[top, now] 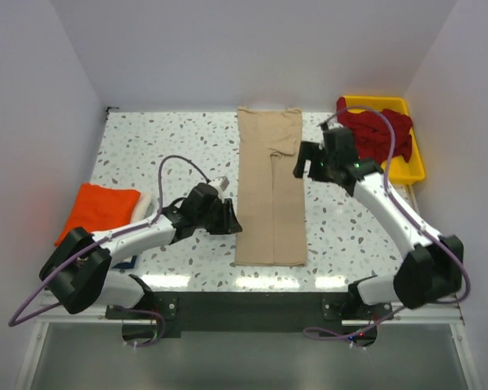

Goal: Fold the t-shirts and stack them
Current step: Fold the tshirt

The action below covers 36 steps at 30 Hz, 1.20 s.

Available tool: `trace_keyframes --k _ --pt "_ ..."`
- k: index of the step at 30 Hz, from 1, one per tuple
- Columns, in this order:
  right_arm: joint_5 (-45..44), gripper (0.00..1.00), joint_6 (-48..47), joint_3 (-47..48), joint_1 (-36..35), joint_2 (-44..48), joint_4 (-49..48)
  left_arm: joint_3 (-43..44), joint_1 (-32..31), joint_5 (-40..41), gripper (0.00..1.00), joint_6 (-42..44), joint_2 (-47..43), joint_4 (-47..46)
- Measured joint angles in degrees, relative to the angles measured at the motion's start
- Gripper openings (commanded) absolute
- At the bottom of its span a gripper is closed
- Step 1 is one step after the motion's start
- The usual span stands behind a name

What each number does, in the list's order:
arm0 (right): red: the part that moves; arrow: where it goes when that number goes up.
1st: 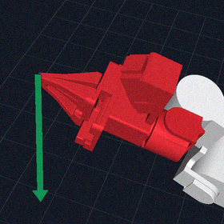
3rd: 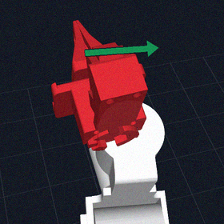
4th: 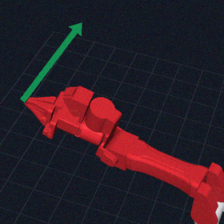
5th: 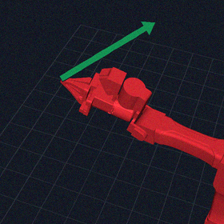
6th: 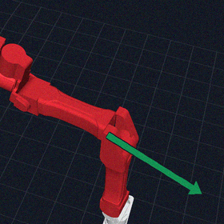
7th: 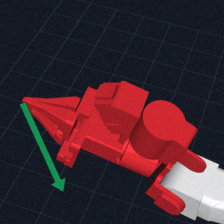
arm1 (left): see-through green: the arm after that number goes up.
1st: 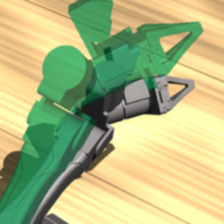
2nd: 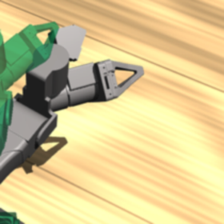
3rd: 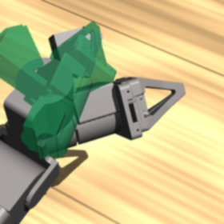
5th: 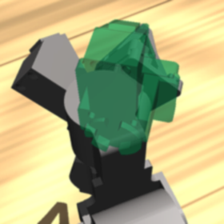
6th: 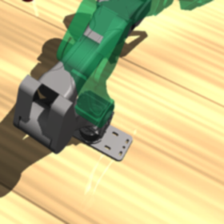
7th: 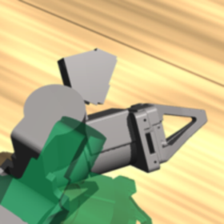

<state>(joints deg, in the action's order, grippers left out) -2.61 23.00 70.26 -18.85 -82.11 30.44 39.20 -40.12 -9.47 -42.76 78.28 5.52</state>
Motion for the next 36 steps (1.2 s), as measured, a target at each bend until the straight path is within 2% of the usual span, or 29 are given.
trace_keyframes --k 1,4,7,10,15,21,26,31,36 --pt "0.8 0.75 1.1 -5.7 0.0 4.6 -0.5 -1.5 0.0 -0.8 0.42 -0.1 -0.9 -0.2" --pt "3.8 0.67 4.3 -19.7 0.0 13.0 -0.5 -4.9 0.0 -3.2 0.41 -0.1 -1.9 -0.6" --pt "7.2 0.65 7.0 -31.2 0.0 17.3 0.7 -7.5 0.0 -5.6 0.41 -0.2 -1.8 -1.0" --pt "9.2 0.62 8.7 -37.2 0.0 21.0 3.8 -9.4 0.0 -7.5 0.41 -0.2 -1.8 -1.6" --pt "12.9 0.6 11.1 -40.7 0.0 26.0 4.3 -11.1 0.0 -9.8 0.41 -0.2 -1.8 -1.6" --pt "16.6 0.57 12.1 -45.5 0.0 25.4 3.6 -12.1 0.0 -11.4 0.47 -0.1 -1.7 -2.7" --pt "18.9 0.57 12.2 -45.9 0.0 24.4 2.7 -12.4 -0.2 -13.0 0.47 -0.2 -0.5 -5.4" --pt "19.9 0.54 11.9 -46.0 0.0 24.0 2.1 -12.4 -1.9 -13.7 0.44 -1.2 1.2 -8.4" --pt "20.4 0.45 11.9 -46.5 0.0 24.0 2.0 -12.4 -4.0 -13.4 0.31 -2.1 2.5 -9.3"
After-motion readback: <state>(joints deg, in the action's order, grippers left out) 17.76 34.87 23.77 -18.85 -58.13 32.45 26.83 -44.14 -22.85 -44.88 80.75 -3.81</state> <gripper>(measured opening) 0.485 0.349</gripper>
